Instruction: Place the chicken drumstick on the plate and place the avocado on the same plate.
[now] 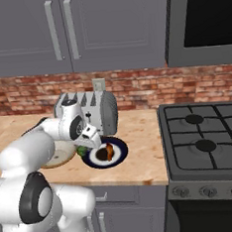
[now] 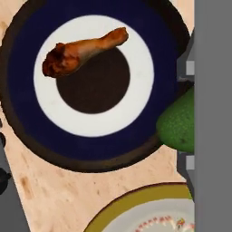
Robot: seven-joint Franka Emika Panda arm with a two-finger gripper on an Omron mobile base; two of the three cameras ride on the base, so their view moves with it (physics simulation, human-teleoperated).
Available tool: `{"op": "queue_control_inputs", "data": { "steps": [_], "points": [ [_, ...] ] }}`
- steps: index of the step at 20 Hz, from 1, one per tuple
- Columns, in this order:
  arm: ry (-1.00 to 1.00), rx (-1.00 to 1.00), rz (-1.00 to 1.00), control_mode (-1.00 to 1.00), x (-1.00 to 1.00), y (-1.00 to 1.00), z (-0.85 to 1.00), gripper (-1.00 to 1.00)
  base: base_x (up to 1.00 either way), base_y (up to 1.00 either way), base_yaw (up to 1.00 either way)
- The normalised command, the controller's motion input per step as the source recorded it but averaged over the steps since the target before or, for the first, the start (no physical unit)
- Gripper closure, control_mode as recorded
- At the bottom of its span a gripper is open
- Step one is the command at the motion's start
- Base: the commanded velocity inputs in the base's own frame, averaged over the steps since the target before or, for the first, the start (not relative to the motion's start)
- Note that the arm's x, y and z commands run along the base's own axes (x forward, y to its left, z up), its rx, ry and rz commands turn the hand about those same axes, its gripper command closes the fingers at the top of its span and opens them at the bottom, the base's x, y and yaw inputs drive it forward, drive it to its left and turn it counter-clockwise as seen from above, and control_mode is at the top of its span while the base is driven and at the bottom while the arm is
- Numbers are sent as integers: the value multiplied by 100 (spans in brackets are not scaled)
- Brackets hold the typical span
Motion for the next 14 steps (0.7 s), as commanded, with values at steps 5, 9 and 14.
{"op": "queue_control_inputs", "data": {
  "steps": [5, 9, 14],
  "points": [
    [10, 0, -1, -100, 30, -39, -28, 100, 0, 0, 0],
    [0, 0, 0, -100, 8, -7, -24, 100, 0, 0, 0],
    [0, 0, 0, -100, 5, 0, -31, 100, 0, 0, 0]
  ]
}}
